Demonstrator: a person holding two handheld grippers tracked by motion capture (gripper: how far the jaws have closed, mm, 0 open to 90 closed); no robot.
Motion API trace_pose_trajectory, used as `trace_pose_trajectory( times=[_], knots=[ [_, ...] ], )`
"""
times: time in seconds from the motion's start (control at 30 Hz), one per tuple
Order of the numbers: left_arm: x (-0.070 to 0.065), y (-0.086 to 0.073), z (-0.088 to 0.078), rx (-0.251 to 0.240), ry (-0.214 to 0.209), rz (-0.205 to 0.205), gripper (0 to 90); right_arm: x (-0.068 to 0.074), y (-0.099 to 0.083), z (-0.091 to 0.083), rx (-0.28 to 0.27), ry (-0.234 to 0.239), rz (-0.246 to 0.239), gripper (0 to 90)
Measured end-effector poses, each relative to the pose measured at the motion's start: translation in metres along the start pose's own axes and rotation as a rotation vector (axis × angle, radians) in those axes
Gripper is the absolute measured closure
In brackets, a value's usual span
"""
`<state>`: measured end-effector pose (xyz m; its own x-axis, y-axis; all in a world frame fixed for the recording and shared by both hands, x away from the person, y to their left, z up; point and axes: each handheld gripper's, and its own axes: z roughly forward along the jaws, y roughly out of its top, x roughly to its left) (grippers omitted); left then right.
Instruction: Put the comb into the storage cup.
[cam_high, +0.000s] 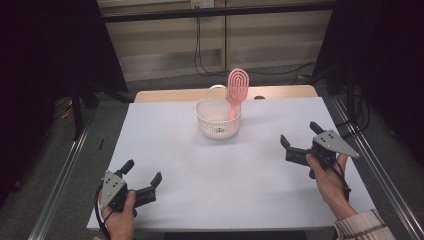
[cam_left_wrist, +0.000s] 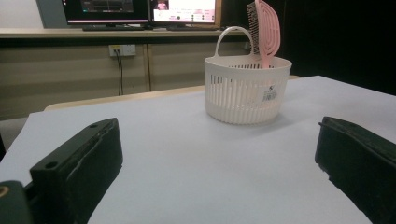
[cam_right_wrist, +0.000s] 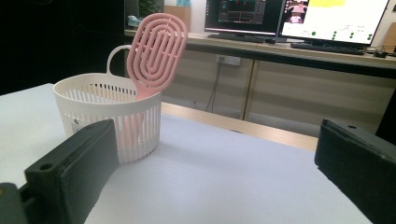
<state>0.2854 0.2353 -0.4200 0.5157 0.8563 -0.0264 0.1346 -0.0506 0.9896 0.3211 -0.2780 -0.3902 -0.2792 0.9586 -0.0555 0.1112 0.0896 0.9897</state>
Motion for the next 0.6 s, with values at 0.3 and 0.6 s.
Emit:
trace_pose_trajectory(
  times=[0.3, 0.6],
  knots=[
    [-0.001, 0.0, 0.0, 0.002, 0.001, 0.002, 1.0, -0.005, -0.005, -0.027, -0.018, -0.022, 0.015, 0.0],
    [-0.002, 0.0, -0.001, -0.003, 0.0, 0.003, 1.0, -0.012, -0.011, -0.044, -0.024, -0.051, 0.016, 0.0]
  ],
)
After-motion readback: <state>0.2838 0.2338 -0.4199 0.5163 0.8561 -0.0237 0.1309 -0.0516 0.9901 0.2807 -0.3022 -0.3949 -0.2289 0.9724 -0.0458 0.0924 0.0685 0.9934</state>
